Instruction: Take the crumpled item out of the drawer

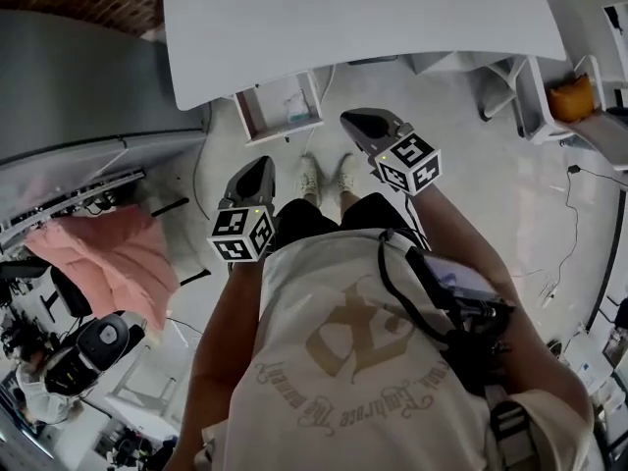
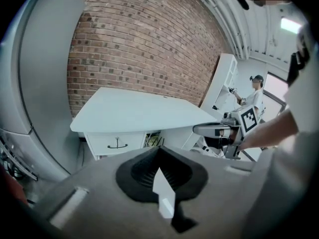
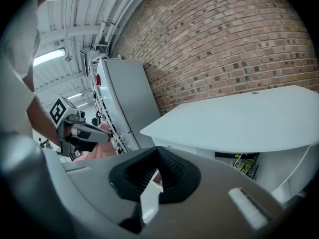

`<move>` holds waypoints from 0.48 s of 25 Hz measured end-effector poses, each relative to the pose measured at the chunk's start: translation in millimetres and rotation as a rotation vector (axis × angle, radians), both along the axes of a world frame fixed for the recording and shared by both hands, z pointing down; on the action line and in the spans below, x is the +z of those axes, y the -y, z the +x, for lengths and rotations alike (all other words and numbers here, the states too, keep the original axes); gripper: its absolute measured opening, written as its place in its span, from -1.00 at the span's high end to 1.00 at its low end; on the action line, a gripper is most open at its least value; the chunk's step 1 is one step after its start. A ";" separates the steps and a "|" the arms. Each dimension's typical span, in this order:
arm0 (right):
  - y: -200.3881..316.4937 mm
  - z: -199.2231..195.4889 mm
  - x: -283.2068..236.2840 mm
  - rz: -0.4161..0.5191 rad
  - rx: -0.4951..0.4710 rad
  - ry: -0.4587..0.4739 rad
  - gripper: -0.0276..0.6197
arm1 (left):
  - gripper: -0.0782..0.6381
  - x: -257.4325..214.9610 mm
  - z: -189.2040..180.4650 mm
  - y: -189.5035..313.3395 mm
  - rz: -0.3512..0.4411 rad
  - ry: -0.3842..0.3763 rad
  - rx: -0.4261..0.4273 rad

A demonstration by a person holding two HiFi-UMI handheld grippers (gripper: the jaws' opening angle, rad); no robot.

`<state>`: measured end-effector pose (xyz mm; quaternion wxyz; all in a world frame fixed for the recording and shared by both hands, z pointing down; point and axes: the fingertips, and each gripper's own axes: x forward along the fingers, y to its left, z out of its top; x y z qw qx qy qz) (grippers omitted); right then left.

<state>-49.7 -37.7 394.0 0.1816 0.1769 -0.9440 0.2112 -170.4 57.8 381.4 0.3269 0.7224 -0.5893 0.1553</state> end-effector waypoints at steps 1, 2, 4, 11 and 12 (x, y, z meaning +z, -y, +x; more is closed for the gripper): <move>0.4 -3.3 5.4 -0.005 0.008 -0.007 0.89 | 0.77 3.6 -3.8 1.4 -0.005 -0.002 0.014; 1.0 -6.5 10.3 -0.008 0.017 -0.014 0.89 | 0.77 7.9 -7.1 2.7 -0.012 -0.005 0.029; 4.3 -10.1 17.3 -0.011 0.036 -0.025 0.89 | 0.77 17.7 -10.6 5.8 -0.028 -0.009 0.059; 20.5 -6.3 39.2 -0.024 0.117 -0.049 0.89 | 0.77 49.5 -12.8 23.9 -0.068 -0.016 0.137; 20.5 -6.5 44.5 -0.028 0.123 -0.054 0.89 | 0.77 56.1 -12.9 23.7 -0.078 -0.017 0.145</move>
